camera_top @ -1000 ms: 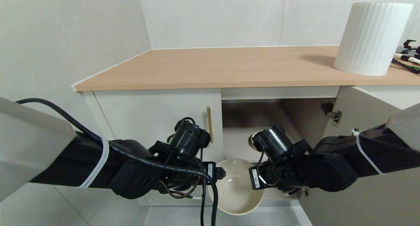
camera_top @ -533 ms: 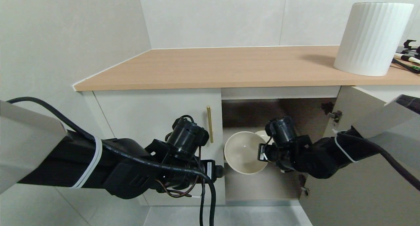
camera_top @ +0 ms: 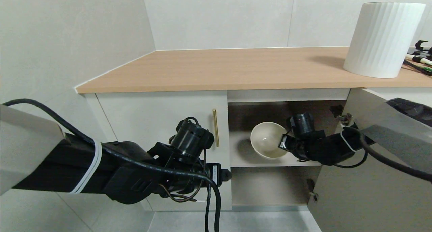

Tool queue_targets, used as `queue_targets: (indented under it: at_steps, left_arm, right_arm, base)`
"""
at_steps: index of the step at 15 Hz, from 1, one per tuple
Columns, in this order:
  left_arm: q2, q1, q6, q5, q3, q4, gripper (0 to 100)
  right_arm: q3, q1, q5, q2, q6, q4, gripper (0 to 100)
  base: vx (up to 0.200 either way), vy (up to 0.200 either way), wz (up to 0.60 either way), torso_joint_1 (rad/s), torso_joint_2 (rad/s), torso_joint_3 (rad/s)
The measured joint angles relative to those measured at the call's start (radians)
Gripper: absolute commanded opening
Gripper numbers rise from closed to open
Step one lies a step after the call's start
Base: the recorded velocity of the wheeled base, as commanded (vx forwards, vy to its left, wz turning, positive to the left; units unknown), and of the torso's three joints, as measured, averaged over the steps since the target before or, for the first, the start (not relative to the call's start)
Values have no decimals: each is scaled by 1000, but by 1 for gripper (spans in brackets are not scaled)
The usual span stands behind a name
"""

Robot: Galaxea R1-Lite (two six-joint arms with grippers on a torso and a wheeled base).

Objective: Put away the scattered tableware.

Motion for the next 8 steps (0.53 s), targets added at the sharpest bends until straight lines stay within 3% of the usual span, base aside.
queue_targets:
  at_steps: [8]
  left_arm:
    - [4, -1, -1, -2, 1, 0, 100]
  right_arm:
    - [-156, -72, -7, 135, 0, 3, 0]
  base:
    - [0, 0, 0, 0, 0, 0]
